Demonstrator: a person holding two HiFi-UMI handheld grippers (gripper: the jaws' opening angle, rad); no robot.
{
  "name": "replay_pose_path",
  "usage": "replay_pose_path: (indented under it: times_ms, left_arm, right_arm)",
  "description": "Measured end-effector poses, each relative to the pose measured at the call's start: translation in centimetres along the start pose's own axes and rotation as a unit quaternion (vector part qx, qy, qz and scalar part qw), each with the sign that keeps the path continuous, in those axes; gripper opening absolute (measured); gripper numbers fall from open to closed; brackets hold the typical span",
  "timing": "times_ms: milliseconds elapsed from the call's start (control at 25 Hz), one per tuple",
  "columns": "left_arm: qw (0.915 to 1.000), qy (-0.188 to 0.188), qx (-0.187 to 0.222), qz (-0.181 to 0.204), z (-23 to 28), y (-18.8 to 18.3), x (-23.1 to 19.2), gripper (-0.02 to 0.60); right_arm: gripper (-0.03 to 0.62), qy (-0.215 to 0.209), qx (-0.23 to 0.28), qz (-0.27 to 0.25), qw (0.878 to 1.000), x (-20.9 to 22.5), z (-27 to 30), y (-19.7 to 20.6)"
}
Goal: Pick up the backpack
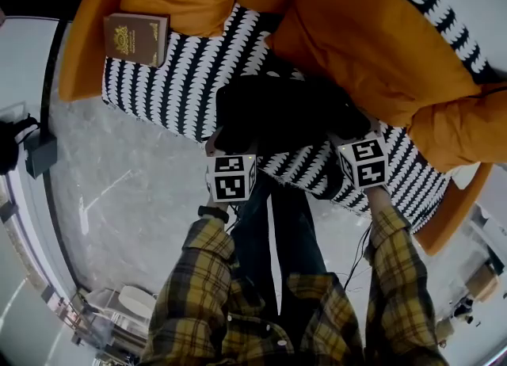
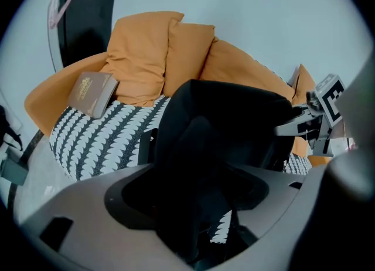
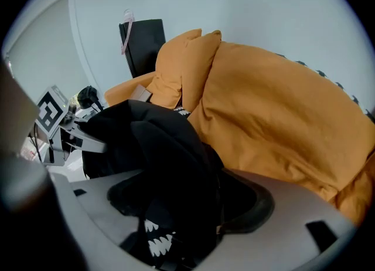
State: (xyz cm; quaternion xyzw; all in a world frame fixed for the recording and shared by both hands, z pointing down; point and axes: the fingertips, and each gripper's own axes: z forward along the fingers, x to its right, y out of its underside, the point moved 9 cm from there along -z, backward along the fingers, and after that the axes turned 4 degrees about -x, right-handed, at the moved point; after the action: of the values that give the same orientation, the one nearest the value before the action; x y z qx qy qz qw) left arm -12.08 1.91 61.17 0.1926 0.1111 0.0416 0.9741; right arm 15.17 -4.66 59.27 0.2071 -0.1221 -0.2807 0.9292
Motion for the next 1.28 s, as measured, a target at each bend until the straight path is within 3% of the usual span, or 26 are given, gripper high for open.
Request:
replay_pose_path:
  times_ms: [360, 600, 720, 960, 1120, 1280]
  left_arm:
    - [0.9994, -0.011, -0.023, -0.022, 1.6, -0.1, -0.3, 0.321]
    - [0.9984, -0.022, -0.05, -0.012, 2.4, -0.1, 0.0, 0.302]
    - [0.9983, -0.023, -0.053, -0.01, 2.4, -0.1, 0.2, 0.29]
    - [0.9977, -0.02, -0.061, -0.021, 2.1, -0.1, 0.6, 0.17]
    - [0.9977, -0.016, -0.066, -0.006, 1.8, -0.1, 1.4, 0.076]
    - [0.9978, -0.01, -0.065, 0.003, 1.7, -0.2, 1.9, 0.043]
  right_arm:
    - [0.325, -0.013, -0.016, 0.04, 0.999, 0.5, 1.6, 0.6]
    - [0.321, -0.002, -0.03, 0.033, 0.999, 0.3, 2.2, 0.7]
    - [0.284, -0.007, -0.034, 0.028, 0.999, 0.0, 2.2, 0.8]
    - [0.178, -0.02, -0.042, 0.025, 0.999, -0.8, 2.3, 0.8]
    - [0.09, -0.019, -0.04, 0.014, 0.999, -1.7, 1.9, 0.8]
    - [0.043, -0.019, -0.037, 0.005, 0.999, -2.0, 1.4, 0.8]
